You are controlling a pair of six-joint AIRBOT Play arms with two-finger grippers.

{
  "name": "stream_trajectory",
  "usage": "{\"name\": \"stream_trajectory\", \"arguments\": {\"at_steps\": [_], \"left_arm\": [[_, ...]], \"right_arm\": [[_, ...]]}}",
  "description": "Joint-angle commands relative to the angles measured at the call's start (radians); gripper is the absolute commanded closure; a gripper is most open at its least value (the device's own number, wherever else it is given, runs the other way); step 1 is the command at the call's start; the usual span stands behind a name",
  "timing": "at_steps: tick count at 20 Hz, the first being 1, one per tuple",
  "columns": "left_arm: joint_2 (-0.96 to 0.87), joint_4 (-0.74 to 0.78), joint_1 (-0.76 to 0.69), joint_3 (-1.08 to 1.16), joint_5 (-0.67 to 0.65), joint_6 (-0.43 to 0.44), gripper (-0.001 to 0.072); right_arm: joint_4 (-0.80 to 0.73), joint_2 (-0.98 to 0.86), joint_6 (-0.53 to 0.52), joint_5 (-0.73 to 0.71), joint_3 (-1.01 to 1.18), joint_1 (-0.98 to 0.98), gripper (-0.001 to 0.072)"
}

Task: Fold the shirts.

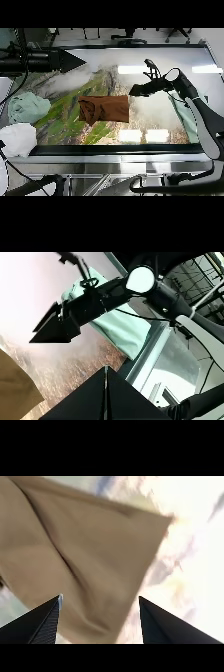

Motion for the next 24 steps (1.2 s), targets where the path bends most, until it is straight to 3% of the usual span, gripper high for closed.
{"name": "stream_trajectory", "arguments": {"at_steps": [1,9,10,12,13,16,20,24], "left_arm": [[0.001,0.0,0.001,-0.001,-0.003,0.0,0.0686],[0.001,0.001,0.0,-0.002,-0.052,0.003,0.0686],[0.001,0.001,-0.003,-0.002,-0.053,0.003,0.0686],[0.001,0.0,-0.003,-0.002,-0.053,0.003,0.0686],[0.001,0.0,-0.003,-0.002,-0.054,0.003,0.0686],[0.001,0.0,-0.003,-0.002,-0.055,0.003,0.0686],[0.001,0.0,-0.003,-0.002,-0.076,0.002,0.0686],[0.001,0.0,-0.003,-0.002,-0.087,0.001,0.0686]], "right_arm": [[0.013,-0.115,0.045,0.099,-0.003,-0.02,0.0166],[0.315,-0.291,-0.109,0.011,-0.003,0.046,0.0216],[0.339,-0.298,-0.118,0.004,-0.003,0.046,0.0322],[0.381,-0.299,-0.164,0.018,-0.003,0.046,0.064],[0.426,-0.296,-0.194,0.052,0.001,0.043,0.0695],[0.592,-0.235,-0.227,0.164,0.071,-0.008,0.0695],[0.68,-0.084,-0.196,0.098,0.275,-0.167,0.0695],[0.565,-0.009,0.073,-0.026,0.446,-0.386,0.0695]]}}
